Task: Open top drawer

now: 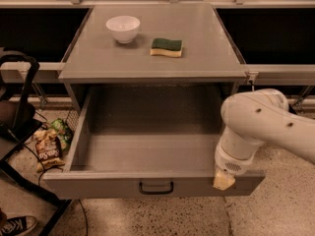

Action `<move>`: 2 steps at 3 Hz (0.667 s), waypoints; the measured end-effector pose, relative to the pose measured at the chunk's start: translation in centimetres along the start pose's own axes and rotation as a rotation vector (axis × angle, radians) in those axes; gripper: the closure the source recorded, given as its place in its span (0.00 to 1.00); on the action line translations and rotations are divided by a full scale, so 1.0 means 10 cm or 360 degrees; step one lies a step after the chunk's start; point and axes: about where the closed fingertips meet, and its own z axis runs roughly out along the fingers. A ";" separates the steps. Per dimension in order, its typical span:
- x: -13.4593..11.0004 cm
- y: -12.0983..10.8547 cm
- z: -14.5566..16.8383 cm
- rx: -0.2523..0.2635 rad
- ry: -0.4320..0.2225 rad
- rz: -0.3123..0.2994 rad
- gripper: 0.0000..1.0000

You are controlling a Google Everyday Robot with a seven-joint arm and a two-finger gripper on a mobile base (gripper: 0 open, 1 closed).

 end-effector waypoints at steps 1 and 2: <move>0.09 0.16 0.01 -0.0033 0.0004 0.0033 1.00; 0.09 0.17 0.01 -0.0033 0.0004 0.0033 1.00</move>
Offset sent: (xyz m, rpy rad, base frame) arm -0.4902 -0.0731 0.0085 0.0975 0.5510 -0.4481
